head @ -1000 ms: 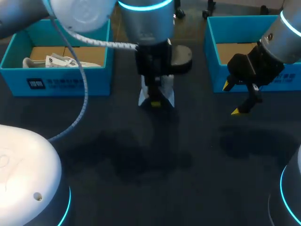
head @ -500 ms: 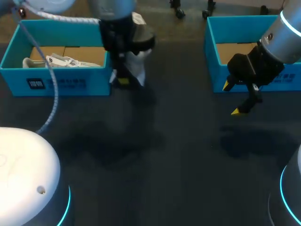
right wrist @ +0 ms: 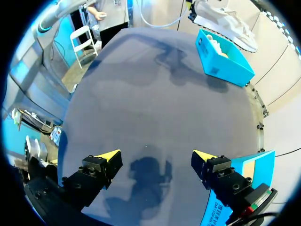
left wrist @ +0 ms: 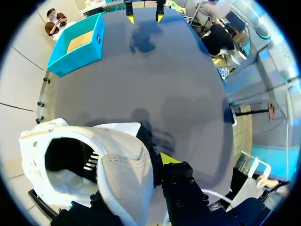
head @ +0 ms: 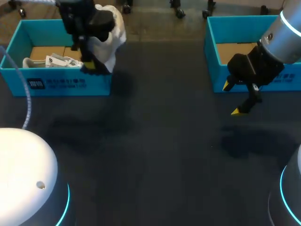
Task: Take the shoe out of the shoebox, open the shoe tongue, remove and reinsert the insole, then place the shoe into the shoebox
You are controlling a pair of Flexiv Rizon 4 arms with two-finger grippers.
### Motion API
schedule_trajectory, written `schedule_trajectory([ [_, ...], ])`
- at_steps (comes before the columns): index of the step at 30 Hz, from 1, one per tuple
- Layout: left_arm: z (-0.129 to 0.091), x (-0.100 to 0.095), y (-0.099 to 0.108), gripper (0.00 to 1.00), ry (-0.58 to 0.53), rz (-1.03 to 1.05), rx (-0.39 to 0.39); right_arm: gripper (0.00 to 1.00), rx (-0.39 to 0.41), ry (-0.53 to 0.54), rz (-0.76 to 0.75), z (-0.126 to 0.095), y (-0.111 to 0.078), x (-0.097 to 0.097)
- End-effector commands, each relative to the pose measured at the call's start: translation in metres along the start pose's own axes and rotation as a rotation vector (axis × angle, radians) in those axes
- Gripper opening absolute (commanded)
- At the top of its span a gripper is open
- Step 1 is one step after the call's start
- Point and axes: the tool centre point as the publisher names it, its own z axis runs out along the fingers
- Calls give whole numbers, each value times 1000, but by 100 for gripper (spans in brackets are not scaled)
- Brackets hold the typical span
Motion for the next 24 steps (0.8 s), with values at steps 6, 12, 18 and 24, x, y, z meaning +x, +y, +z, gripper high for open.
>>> schedule_trajectory([
  [6,1,-24,52,0,27,10,44,100,2,-1,0,1,0,0],
  [12,-1,-40,75,0,15,-44,31,100,2,-1,0,1,0,0],
  [18,-1,-40,75,0,15,-44,31,100,2,-1,0,1,0,0],
  [24,-1,-40,75,0,15,-44,31,100,2,-1,0,1,0,0],
])
